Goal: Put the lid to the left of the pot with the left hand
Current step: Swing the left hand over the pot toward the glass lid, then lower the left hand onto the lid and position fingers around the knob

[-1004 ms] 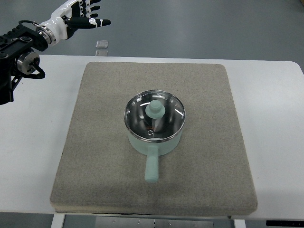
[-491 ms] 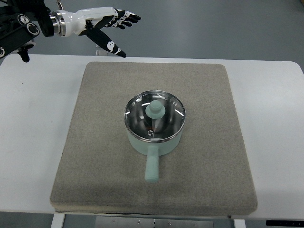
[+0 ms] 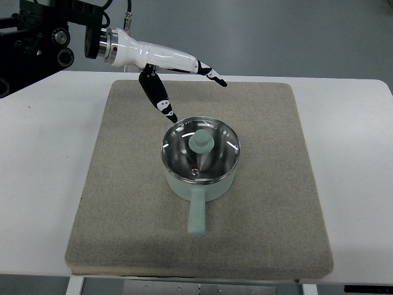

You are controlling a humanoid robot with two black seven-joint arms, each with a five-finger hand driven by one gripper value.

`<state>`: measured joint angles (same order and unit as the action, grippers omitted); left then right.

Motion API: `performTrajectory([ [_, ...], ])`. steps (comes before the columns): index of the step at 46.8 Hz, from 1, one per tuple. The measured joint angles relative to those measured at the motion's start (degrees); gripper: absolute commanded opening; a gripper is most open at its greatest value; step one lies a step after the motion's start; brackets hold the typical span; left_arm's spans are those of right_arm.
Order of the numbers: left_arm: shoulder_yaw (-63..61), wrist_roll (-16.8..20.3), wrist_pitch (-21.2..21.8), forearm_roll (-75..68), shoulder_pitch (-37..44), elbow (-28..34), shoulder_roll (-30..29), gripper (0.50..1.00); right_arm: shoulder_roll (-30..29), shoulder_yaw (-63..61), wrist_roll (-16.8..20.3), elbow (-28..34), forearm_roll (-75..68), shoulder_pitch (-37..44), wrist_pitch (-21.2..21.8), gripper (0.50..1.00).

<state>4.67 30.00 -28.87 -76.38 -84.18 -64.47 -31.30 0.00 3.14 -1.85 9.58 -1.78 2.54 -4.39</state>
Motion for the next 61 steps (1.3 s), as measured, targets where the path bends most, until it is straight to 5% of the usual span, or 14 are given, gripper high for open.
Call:
performTrajectory([
  [11,-0.1,4.9,-0.8,-11.5,-1.7,-4.4,0.1,0.992,0.0,0.0,0.0,0.0,0.0,0.0,0.0,0.921],
  [61,-1.3,5.0,-0.4,-27.0,-4.3,-6.4,4.5,0.994,0.0,0.0,0.0,0.0,0.0,0.0,0.0,0.921],
])
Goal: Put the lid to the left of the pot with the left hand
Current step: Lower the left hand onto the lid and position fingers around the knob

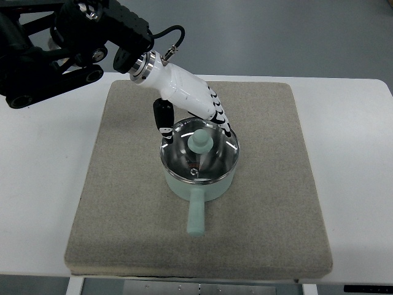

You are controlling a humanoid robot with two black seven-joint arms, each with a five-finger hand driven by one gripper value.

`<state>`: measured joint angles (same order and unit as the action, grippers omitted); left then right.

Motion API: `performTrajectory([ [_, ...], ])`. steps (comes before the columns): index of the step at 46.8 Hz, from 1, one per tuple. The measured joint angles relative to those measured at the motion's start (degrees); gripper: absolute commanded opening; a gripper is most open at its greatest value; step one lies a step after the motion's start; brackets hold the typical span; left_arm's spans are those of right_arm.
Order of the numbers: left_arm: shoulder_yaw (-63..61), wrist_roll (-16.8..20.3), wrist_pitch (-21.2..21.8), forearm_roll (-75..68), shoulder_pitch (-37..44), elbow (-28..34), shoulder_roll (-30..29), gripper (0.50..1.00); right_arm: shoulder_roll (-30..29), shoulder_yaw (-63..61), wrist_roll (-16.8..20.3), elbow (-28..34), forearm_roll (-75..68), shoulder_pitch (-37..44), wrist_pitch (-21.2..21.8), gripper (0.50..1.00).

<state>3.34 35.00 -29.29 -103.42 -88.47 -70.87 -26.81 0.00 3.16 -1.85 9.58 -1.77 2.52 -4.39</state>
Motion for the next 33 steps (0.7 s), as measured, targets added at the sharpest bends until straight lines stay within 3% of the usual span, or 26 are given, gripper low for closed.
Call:
performTrajectory([
  [33,-1.1,0.0,1.2,0.1,-0.1,1.0,1.5,0.992,0.0,0.0,0.0,0.0,0.0,0.0,0.0,0.921],
])
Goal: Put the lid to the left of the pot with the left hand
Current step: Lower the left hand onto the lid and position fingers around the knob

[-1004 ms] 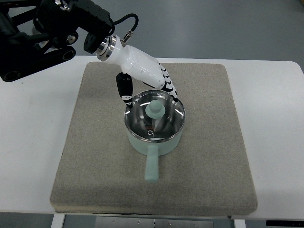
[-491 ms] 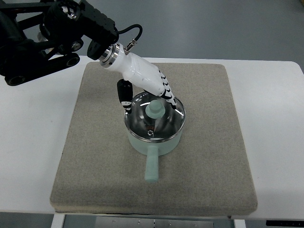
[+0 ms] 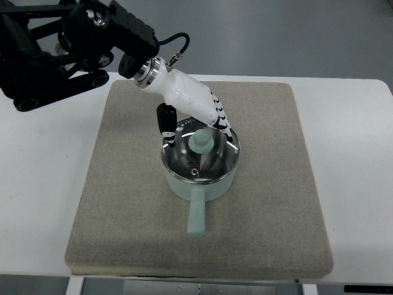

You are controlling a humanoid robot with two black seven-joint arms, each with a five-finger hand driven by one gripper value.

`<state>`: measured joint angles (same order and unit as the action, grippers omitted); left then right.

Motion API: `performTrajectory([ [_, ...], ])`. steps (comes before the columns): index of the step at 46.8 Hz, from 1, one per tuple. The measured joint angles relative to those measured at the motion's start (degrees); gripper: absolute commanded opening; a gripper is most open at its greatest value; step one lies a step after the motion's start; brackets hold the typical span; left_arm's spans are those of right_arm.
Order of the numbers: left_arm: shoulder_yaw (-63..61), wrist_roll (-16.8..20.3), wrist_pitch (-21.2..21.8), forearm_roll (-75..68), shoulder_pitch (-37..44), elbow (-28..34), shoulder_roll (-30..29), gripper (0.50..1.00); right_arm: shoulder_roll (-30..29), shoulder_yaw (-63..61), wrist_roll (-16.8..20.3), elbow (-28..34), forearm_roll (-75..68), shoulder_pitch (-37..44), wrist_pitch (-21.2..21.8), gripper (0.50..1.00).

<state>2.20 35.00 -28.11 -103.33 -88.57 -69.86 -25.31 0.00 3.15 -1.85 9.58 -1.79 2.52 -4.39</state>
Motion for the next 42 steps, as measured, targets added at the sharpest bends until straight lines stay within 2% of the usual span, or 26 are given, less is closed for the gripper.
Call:
performTrajectory([
  [7,0.0,0.0,2.2,0.2,0.2,0.4,0.0,0.992,0.0,0.0,0.0,0.0,0.0,0.0,0.0,0.921],
  [24,0.0,0.0,2.9,0.5,1.0,1.1,1.0,0.992,0.0,0.0,0.0,0.0,0.0,0.0,0.0,0.921],
  [31,0.0,0.0,5.9,0.5,1.8,2.7,1.9,0.992,0.0,0.0,0.0,0.0,0.0,0.0,0.0,0.921],
  [42,-0.1,0.0,6.6,0.6,1.9,3.4,2.2,0.992,0.0,0.0,0.0,0.0,0.0,0.0,0.0,0.921],
])
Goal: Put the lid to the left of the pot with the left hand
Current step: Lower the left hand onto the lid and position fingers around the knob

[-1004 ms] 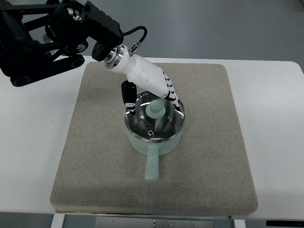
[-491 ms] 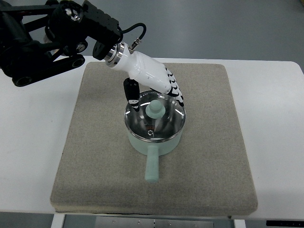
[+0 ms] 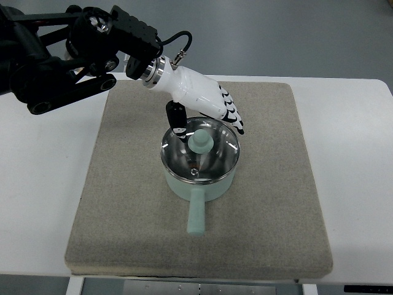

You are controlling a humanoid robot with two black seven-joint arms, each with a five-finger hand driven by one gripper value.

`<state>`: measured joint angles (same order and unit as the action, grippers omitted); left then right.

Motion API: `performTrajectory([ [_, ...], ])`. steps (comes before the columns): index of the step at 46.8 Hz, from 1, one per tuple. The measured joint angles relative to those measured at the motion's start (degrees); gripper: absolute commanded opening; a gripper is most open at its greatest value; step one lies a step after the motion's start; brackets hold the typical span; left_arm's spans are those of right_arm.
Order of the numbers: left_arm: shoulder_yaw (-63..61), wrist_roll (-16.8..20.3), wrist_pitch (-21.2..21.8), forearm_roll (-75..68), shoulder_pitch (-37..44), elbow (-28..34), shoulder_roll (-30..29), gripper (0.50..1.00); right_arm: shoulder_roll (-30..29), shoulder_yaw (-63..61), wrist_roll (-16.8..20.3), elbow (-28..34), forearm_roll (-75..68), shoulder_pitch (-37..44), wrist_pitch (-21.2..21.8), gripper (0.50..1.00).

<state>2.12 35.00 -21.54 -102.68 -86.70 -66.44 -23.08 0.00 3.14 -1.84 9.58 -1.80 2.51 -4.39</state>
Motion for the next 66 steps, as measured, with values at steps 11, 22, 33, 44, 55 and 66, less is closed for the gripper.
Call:
performTrajectory([
  [11,-0.4,0.0,-0.4,-0.1,0.1,-0.1,0.1,0.994,0.0,0.0,0.0,0.0,0.0,0.0,0.0,0.921],
  [22,-0.1,0.0,-0.1,0.0,0.1,0.0,0.2,0.992,0.0,0.0,0.0,0.0,0.0,0.0,0.0,0.921],
  [33,0.0,0.0,0.3,0.1,1.1,0.0,0.3,0.994,0.0,0.0,0.0,0.0,0.0,0.0,0.0,0.921],
  [44,0.2,0.0,0.4,0.6,1.7,0.1,0.3,0.994,0.0,0.0,0.0,0.0,0.0,0.0,0.0,0.921],
  [55,0.4,0.0,0.4,0.6,1.6,0.1,0.3,0.990,0.0,0.0,0.0,0.0,0.0,0.0,0.0,0.921],
  [66,0.7,0.0,0.4,0.4,1.3,0.0,0.3,0.988,0.0,0.0,0.0,0.0,0.0,0.0,0.0,0.921],
])
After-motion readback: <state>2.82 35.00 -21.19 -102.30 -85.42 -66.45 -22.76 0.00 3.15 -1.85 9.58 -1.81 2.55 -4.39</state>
